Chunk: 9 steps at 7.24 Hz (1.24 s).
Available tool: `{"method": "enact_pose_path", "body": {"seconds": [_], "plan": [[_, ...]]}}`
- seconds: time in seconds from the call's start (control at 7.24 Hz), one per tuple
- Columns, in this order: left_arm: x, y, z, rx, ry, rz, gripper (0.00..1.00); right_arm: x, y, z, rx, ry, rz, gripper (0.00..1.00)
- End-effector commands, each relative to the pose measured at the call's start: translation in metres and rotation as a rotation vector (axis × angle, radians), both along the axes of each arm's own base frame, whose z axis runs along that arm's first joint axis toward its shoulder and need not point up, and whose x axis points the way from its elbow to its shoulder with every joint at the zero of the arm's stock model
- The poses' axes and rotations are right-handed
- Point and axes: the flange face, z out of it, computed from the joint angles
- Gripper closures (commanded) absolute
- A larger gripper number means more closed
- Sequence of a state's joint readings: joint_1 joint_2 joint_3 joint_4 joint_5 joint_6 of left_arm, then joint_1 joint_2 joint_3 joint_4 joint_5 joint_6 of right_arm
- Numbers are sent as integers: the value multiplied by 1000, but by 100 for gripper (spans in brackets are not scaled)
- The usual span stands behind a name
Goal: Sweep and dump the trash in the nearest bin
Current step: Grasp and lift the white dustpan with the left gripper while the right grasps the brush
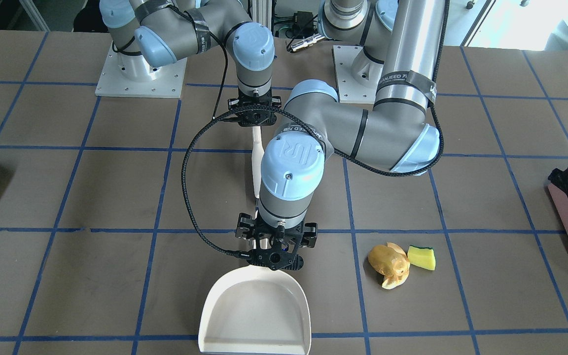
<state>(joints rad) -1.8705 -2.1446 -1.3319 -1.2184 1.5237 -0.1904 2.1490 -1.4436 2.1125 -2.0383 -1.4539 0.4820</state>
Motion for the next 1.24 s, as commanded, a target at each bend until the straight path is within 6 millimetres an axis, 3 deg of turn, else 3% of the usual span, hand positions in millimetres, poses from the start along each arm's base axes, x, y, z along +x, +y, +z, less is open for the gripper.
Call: {"method": "enact_pose_path", "body": {"seconds": [0.0, 0.28, 0.69, 0.83, 0.97, 1.1], "plan": [[-15, 18, -34, 54, -6, 8, 9, 0, 0, 1, -2, 5, -14, 100], [-16, 36, -52, 52, -6, -6, 12, 0, -1, 6, -16, 10, -70, 100], [-17, 32, -60, 22, 6, -6, 22, -1, -3, 11, -65, 103, -347, 100], [-17, 32, -60, 24, 6, -7, 35, 0, -2, 11, -92, 107, -371, 100], [-17, 33, -61, 28, 4, -6, 70, 0, -4, 12, -107, 114, -389, 100], [-17, 34, -62, 37, 1, -7, 94, 0, -4, 13, -107, 113, -392, 100]]}}
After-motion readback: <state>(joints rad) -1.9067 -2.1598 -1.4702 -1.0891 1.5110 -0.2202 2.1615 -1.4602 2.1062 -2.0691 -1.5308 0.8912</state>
